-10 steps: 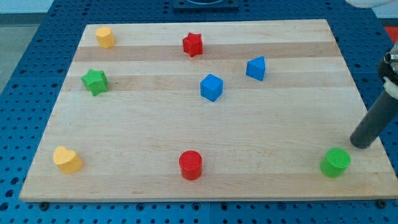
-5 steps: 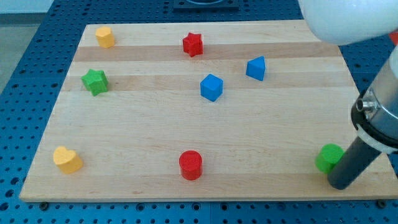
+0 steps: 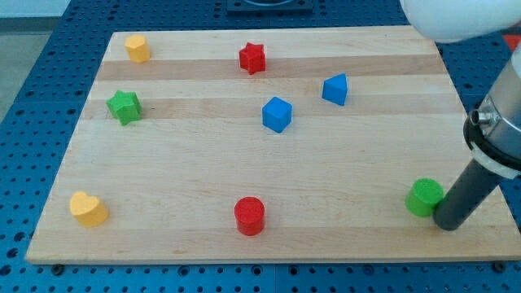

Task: Push the green circle towards cube

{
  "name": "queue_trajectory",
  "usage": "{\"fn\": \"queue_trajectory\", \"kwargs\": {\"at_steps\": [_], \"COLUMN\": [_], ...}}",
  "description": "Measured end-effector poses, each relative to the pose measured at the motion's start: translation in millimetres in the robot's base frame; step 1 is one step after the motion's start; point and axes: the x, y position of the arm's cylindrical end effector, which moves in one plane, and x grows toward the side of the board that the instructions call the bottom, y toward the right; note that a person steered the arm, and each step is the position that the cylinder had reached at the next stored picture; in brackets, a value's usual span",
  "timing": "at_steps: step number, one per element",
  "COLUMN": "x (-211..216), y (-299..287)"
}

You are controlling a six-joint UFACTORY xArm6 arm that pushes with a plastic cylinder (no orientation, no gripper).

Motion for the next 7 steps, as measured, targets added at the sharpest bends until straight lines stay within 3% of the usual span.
{"fn": "queue_trajectory", "kwargs": {"at_steps": [7], "x": [-82], "y": [-46]}}
